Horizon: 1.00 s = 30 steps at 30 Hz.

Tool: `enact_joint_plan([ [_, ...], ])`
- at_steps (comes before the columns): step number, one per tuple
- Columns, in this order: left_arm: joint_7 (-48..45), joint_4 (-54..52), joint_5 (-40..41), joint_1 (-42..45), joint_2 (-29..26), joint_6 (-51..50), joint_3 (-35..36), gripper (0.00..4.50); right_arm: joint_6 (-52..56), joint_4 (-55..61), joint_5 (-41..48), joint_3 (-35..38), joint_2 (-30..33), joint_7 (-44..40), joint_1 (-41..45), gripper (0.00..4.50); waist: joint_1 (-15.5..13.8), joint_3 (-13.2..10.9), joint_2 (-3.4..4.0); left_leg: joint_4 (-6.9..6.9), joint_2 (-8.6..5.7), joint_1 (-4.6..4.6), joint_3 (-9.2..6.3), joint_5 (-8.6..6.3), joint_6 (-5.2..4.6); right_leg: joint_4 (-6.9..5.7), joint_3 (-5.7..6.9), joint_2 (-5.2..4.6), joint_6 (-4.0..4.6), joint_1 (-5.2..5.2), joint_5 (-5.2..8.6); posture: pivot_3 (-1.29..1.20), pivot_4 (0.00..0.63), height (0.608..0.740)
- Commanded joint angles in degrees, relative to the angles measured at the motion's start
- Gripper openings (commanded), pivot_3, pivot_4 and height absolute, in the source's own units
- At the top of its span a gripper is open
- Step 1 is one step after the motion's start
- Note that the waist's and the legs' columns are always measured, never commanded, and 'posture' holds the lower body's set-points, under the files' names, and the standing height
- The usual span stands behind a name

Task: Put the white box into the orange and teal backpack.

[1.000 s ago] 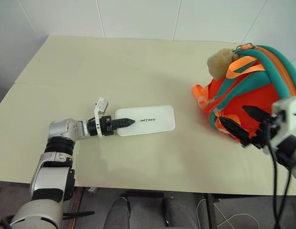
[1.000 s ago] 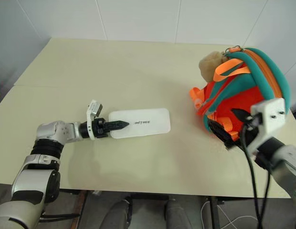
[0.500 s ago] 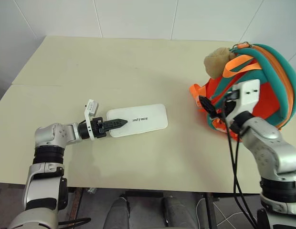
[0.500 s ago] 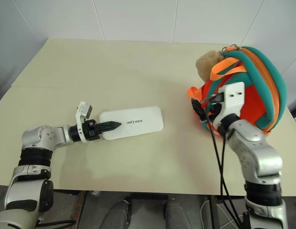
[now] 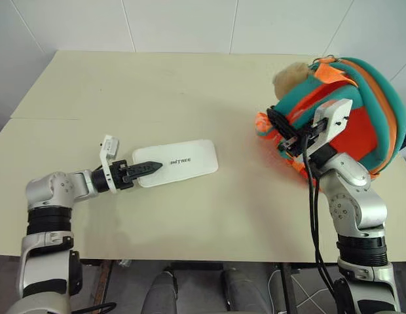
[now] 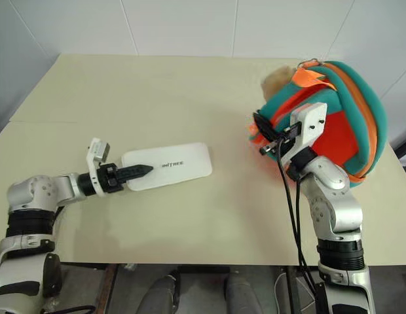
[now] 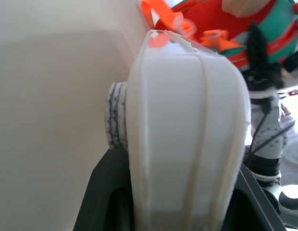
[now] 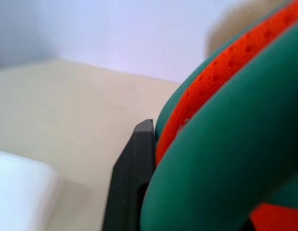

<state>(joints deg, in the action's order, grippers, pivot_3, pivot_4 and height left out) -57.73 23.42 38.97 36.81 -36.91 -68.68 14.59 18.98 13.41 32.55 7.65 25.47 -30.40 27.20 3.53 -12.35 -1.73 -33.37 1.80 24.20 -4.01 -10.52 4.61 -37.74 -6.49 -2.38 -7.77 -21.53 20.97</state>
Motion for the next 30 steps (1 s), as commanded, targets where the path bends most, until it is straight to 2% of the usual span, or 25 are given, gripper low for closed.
enact_joint_plan([
  [1, -0.86, -1.98, 1.9, -1.53, -3.53, 0.59, 3.63, 1.24, 9.79, 7.85, 13.77, -0.5, 1.93, -6.76, 1.72, 0.01, -0.01, 0.0, 0.0, 0.0, -0.01, 0.0, 0.0, 0.0, 0.0, 0.0, 0.0, -0.01, 0.0, 0.0, 0.0, 0.0, 0.15, 0.74],
  [7, 0.54, -2.78, 2.42, -5.14, -7.12, 1.42, 7.99, 1.24, 27.48, 14.18, 34.71, -0.97, 8.3, -13.29, 0.68, 0.01, -0.21, -0.01, 0.01, 0.06, 0.01, 0.0, -0.04, 0.0, 0.0, 0.05, 0.02, -0.05, 0.07, -0.01, 0.04, 0.0, 0.15, 0.74],
  [11, 1.94, -5.67, 3.84, -8.28, -7.1, 1.31, 10.83, 1.24, 34.33, 14.24, 42.49, 0.51, 15.3, -19.7, -0.42, 0.01, -0.48, -0.01, 0.0, 0.07, -0.02, 0.02, -0.04, -0.01, -0.02, 0.14, 0.05, -0.12, 0.1, 0.0, 0.05, 0.0, 0.15, 0.74],
  [15, 3.22, -9.12, 5.77, -11.02, -6.65, 0.55, 12.89, 1.24, 37.97, 12.24, 45.01, 1.17, 20.21, -24.14, -0.74, 0.01, -0.55, -0.02, -0.02, 0.07, -0.03, 0.02, -0.04, -0.03, -0.04, 0.21, 0.05, -0.15, 0.1, 0.02, 0.05, 0.0, 0.15, 0.74],
  [19, 6.2, -13.44, 10.16, -13.69, -5.53, -3.02, 18.08, 1.24, 37.41, 3.91, 37.29, 0.3, 27.21, -34.07, -0.35, 0.01, -0.5, -0.03, -0.03, 0.08, -0.04, 0.03, 0.0, -0.05, -0.07, 0.26, 0.04, -0.15, 0.11, 0.01, 0.06, 0.0, 0.15, 0.74],
  [22, 6.92, -17.32, 12.63, -15.98, -5.07, -2.82, 20.53, 1.24, 35.24, -2.15, 31.88, -0.72, 30.11, -38.87, 2.09, 0.01, -0.45, -0.04, -0.09, 0.07, -0.05, 0.04, 0.02, -0.08, -0.09, 0.33, 0.04, -0.16, 0.11, 0.01, 0.05, 0.0, 0.15, 0.74],
  [25, 6.94, -21.75, 14.13, -17.87, -4.2, 0.11, 22.11, 1.24, 33.22, -3.87, 27.73, -1.65, 30.41, -41.73, 3.6, 0.01, -0.53, -0.05, -0.09, 0.08, -0.03, 0.04, 0.04, -0.08, -0.08, 0.33, 0.04, -0.14, 0.11, -0.01, 0.06, 0.0, 0.15, 0.74],
  [30, 6.09, -31.31, 18.97, -18.54, -2.12, 5.67, 24.28, 1.24, 31.67, -3.47, 23.46, -3.07, 28.38, -41.25, 4.29, 0.01, -0.61, -0.06, -0.11, 0.07, -0.04, 0.06, 0.05, -0.12, -0.02, 0.37, 0.02, -0.15, 0.11, -0.01, 0.06, 0.0, 0.15, 0.74],
])
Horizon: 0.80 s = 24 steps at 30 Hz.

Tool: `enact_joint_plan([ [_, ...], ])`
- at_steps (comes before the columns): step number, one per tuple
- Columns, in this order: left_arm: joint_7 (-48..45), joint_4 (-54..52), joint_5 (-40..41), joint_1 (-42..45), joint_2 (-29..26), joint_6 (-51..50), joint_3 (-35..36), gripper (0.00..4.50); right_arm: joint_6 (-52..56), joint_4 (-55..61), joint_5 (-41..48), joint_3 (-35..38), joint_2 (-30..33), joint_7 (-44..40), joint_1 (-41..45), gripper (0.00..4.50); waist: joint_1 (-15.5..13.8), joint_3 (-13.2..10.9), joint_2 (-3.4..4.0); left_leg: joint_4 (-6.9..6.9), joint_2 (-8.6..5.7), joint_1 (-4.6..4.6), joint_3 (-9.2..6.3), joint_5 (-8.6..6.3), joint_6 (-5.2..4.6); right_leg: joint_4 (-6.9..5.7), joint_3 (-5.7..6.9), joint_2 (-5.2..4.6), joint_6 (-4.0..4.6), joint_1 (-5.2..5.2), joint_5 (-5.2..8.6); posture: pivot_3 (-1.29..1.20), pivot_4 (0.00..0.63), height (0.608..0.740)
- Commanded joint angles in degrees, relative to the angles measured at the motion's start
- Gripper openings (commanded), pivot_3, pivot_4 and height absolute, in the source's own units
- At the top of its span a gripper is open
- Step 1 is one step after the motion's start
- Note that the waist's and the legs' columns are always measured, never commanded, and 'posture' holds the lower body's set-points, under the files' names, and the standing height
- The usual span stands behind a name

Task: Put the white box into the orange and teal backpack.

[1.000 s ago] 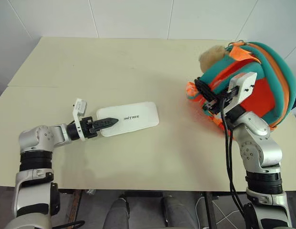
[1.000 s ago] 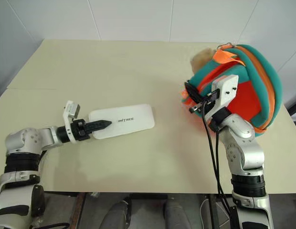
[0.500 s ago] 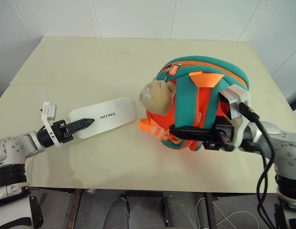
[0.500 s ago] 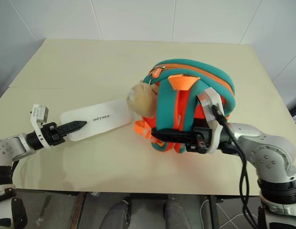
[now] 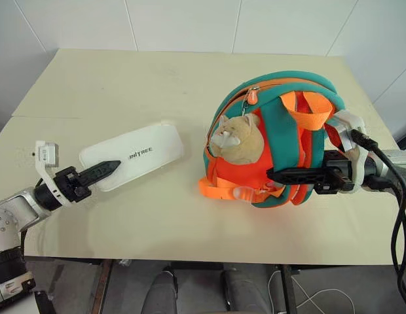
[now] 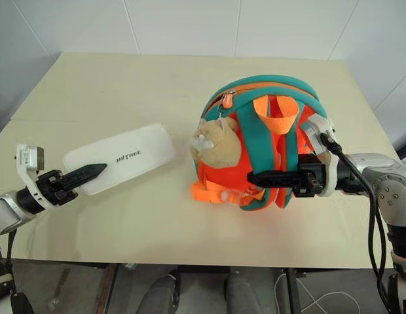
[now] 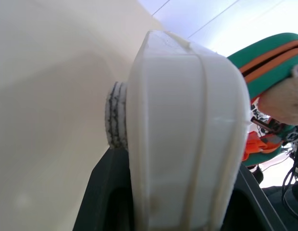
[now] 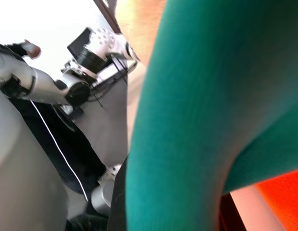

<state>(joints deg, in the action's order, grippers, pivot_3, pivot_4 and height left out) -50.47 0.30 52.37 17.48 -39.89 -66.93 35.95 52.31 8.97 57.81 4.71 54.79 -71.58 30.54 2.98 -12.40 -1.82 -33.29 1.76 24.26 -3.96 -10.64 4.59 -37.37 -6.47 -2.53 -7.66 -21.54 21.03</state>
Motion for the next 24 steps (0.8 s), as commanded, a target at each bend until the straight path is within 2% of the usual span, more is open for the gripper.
enact_joint_plan([
  [1, -1.14, -10.01, 6.7, 1.1, 1.1, 4.6, 2.91, 1.24, -1.79, 1.33, -2.41, -0.33, -1.38, 0.06, 0.82, 0.01, -0.1, -0.01, -0.03, -0.02, 0.0, 0.01, 0.0, 0.0, 0.0, 0.0, 0.0, 0.0, 0.0, 0.0, 0.0, 0.0, 0.15, 0.74],
  [8, -2.01, -15.82, 11.57, 4.13, -1.33, 7.97, 0.0, 1.24, -0.96, 3.78, -2.68, -0.3, -3.68, 1.24, -0.31, 0.01, -0.03, -0.01, -0.03, -0.09, 0.0, 0.01, 0.0, -0.01, 0.02, -0.03, 0.0, 0.03, -0.01, 0.02, 0.0, 0.0, 0.15, 0.74],
  [12, -4.0, -15.67, 11.86, 4.71, -3.36, 9.07, -2.45, 1.24, -0.84, 4.21, -2.93, -0.18, -4.14, 1.77, -0.74, 0.01, 0.13, -0.02, -0.03, -0.12, 0.0, 0.01, 0.02, -0.01, 0.01, -0.04, -0.02, 0.04, -0.02, 0.04, -0.01, 0.0, 0.15, 0.74],
  [21, -12.37, -11.0, 1.81, 7.63, -7.79, 18.66, -14.48, 1.24, 0.11, 5.52, -2.05, 0.48, -4.43, 2.5, -0.89, 0.01, -0.05, -0.02, -0.04, -0.13, -0.01, 0.01, 0.02, -0.01, 0.01, -0.03, -0.02, 0.07, -0.02, 0.05, -0.01, 0.0, 0.15, 0.74],
  [24, -14.4, -5.96, -3.37, 12.28, -8.79, 23.63, -18.76, 1.24, 0.39, 6.08, -1.65, 0.86, -4.39, 2.4, -1.13, 0.01, -0.1, -0.02, -0.04, -0.14, 0.0, 0.0, 0.02, -0.01, 0.01, -0.03, -0.02, 0.09, -0.02, 0.05, -0.01, 0.0, 0.15, 0.74],
])
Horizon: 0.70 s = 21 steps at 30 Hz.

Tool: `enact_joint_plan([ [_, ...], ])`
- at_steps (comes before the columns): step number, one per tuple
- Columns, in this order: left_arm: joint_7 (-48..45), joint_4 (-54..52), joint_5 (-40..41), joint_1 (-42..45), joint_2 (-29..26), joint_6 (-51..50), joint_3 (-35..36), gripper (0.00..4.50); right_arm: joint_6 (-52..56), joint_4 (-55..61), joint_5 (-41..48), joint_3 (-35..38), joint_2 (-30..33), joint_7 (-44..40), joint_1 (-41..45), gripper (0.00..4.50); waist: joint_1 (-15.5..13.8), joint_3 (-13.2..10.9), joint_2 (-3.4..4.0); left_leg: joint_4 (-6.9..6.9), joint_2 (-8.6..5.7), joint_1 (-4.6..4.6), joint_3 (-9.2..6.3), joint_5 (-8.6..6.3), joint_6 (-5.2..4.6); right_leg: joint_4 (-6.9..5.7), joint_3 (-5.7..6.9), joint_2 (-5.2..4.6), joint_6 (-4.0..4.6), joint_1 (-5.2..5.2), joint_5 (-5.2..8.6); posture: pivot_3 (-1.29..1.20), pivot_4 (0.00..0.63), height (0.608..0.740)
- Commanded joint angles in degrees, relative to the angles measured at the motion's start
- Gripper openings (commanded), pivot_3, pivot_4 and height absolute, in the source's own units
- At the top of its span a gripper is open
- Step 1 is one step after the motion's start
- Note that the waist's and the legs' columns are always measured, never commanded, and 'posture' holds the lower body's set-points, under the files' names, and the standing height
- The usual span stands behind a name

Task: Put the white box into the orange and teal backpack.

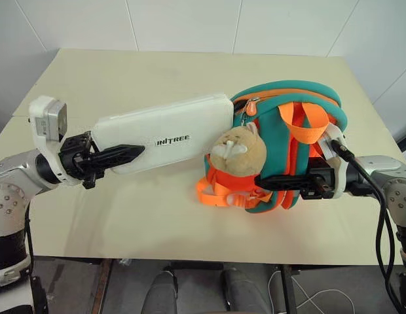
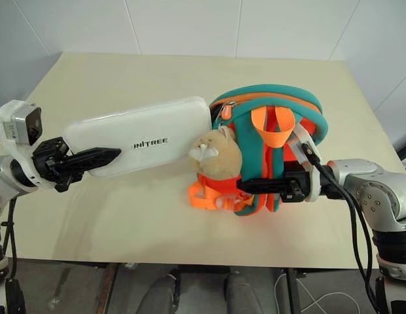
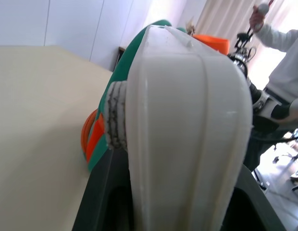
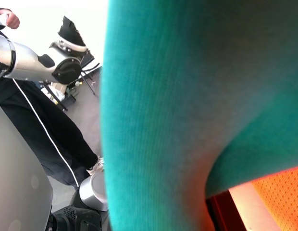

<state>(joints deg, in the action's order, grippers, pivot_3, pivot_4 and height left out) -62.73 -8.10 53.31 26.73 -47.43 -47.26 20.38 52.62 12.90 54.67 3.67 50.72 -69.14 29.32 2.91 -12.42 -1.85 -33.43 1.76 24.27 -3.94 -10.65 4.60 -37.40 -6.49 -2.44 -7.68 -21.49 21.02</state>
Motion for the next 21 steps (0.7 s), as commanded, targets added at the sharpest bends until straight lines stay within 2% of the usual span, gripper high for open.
enact_joint_plan([
  [1, -2.3, 3.75, -5.19, 4.35, -1.31, 4.62, -3.91, 1.24, 0.18, 2.39, 1.63, 2.05, -0.3, -0.03, -0.07, 0.01, -0.04, 0.0, 0.0, 0.0, 0.0, 0.0, 0.0, 0.0, 0.0, 0.0, 0.0, 0.01, 0.0, 0.0, 0.0, 0.0, 0.15, 0.74],
  [9, -4.2, 13.6, -12.52, 14.57, -1.0, 8.03, -10.71, 1.24, 2.91, 6.56, 4.98, 4.2, 3.95, -3.76, -3.78, 0.01, -0.31, 0.0, 0.01, 0.03, 0.01, 0.03, -0.01, -0.02, -0.03, 0.01, 0.01, 0.02, -0.05, -0.01, 0.02, 0.0, 0.15, 0.74],
  [16, -5.54, 18.71, -17.32, 24.35, 2.21, 8.55, -17.29, 1.24, 3.34, 9.06, 6.21, 4.31, 7.27, -7.14, -5.78, 0.01, -1.12, 0.0, 0.01, -0.11, 0.0, 0.03, -0.01, -0.02, -0.05, -0.03, 0.01, 0.02, -0.06, 0.03, 0.02, 0.0, 0.15, 0.74],
  [21, -9.74, 25.17, -26.11, 34.72, 6.95, 12.7, -27.68, 1.24, 1.7, 8.82, 4.48, 2.4, 6.36, -7.68, -5.31, 0.01, -1.58, -0.02, -0.02, -0.29, -0.03, 0.15, -0.04, -0.04, -0.07, -0.03, 0.04, 0.04, -0.13, 0.04, -0.01, 0.0, 0.15, 0.74],
])
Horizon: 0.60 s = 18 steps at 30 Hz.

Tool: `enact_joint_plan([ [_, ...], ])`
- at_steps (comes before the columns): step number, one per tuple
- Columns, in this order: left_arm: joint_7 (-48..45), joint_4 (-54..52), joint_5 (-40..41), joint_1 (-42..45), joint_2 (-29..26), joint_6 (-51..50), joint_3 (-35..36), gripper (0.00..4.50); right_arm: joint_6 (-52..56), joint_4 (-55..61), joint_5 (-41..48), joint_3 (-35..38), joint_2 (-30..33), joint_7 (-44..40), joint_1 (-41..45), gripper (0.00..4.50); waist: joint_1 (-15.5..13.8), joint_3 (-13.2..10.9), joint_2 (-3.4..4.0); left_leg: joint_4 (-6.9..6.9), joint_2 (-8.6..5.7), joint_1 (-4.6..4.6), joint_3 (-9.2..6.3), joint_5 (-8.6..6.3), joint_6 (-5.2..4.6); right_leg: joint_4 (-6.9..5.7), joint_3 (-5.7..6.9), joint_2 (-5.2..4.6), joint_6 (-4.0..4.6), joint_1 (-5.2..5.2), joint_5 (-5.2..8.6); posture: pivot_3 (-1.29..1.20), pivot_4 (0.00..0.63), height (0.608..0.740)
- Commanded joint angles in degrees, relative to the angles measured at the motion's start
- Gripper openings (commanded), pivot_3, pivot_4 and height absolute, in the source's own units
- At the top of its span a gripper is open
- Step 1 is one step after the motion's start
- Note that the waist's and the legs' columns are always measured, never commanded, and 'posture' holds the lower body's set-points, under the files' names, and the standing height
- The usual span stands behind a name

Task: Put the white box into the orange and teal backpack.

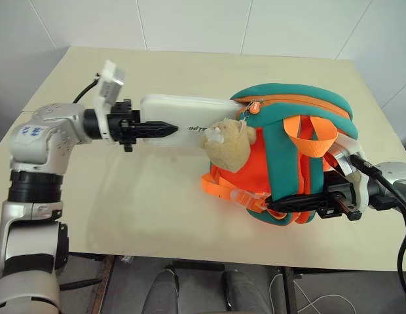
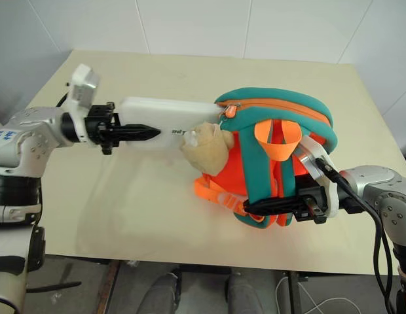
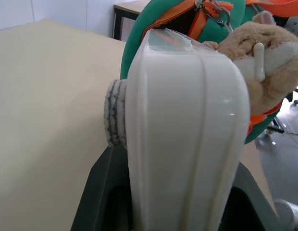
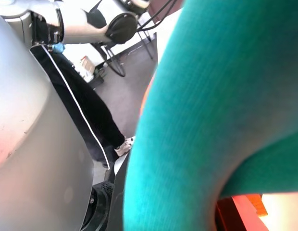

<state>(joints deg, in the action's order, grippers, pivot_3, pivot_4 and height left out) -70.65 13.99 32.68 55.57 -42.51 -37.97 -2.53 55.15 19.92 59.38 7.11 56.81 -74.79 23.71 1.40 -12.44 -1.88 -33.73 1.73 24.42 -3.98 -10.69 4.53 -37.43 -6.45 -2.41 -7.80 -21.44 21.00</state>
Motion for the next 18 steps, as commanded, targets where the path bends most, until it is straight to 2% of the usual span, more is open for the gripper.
enact_joint_plan([
  [1, -3.11, 4.47, -7.16, 7.6, 3.13, 4.95, -6.5, 1.24, -1.11, 1.8, -0.46, -1.41, 0.07, -2.18, 0.35, 0.01, -0.1, 0.0, 0.0, -0.08, -0.01, 0.08, -0.03, -0.01, -0.02, 0.01, 0.02, 0.0, -0.05, -0.01, -0.03, 0.0, 0.15, 0.74],
  [4, -5.26, 9.16, -11.4, 11.63, 6.75, 9.04, -9.98, 1.24, -1.91, 1.64, -1.26, -2.44, -0.54, -2.38, 0.65, 0.01, 0.11, 0.0, 0.0, -0.18, -0.06, 0.15, 0.0, -0.04, -0.08, 0.06, -0.03, -0.02, -0.11, 0.0, -0.06, 0.0, 0.15, 0.74],
  [7, -5.99, 14.64, -12.49, 16.17, 14.12, 10.58, -11.45, 1.24, -3.08, 1.41, -2.52, -3.86, -1.84, -2.09, 1.38, 0.01, 0.2, 0.0, 0.01, -0.17, -0.04, 0.15, -0.01, -0.05, -0.09, 0.03, -0.03, 0.01, -0.12, -0.04, -0.05, 0.0, 0.15, 0.74],
  [11, -3.49, 22.24, -15.87, 19.14, 23.14, 15.06, -12.08, 1.24, -4.04, 1.86, -3.54, -5.02, -4.1, -0.55, 2.07, 0.01, 0.32, -0.01, 0.01, -0.2, -0.03, 0.2, -0.02, -0.06, -0.11, 0.02, -0.03, 0.02, -0.15, -0.06, -0.03, 0.0, 0.15, 0.74],
  [16, -1.38, 26.59, -17.92, 19.47, 29.4, 19.15, -10.62, 1.24, -4.31, 3.56, -3.5, -4.65, -5.9, 2.0, 1.1, 0.01, 0.35, -0.02, 0.04, -0.27, -0.03, 0.26, -0.02, -0.07, -0.12, 0.0, -0.04, 0.02, -0.19, -0.1, 0.0, 0.0, 0.15, 0.74],
  [18, 0.14, 25.62, -17.85, 18.56, 29.65, 20.59, -8.97, 1.95, -4.19, 3.93, -3.15, -3.54, -5.87, 2.84, 0.15, 0.0, 0.23, -0.03, 0.05, -0.31, -0.03, 0.27, -0.03, -0.07, -0.12, -0.03, -0.04, 0.02, -0.19, -0.1, 0.01, 0.0, 0.15, 0.74],
])
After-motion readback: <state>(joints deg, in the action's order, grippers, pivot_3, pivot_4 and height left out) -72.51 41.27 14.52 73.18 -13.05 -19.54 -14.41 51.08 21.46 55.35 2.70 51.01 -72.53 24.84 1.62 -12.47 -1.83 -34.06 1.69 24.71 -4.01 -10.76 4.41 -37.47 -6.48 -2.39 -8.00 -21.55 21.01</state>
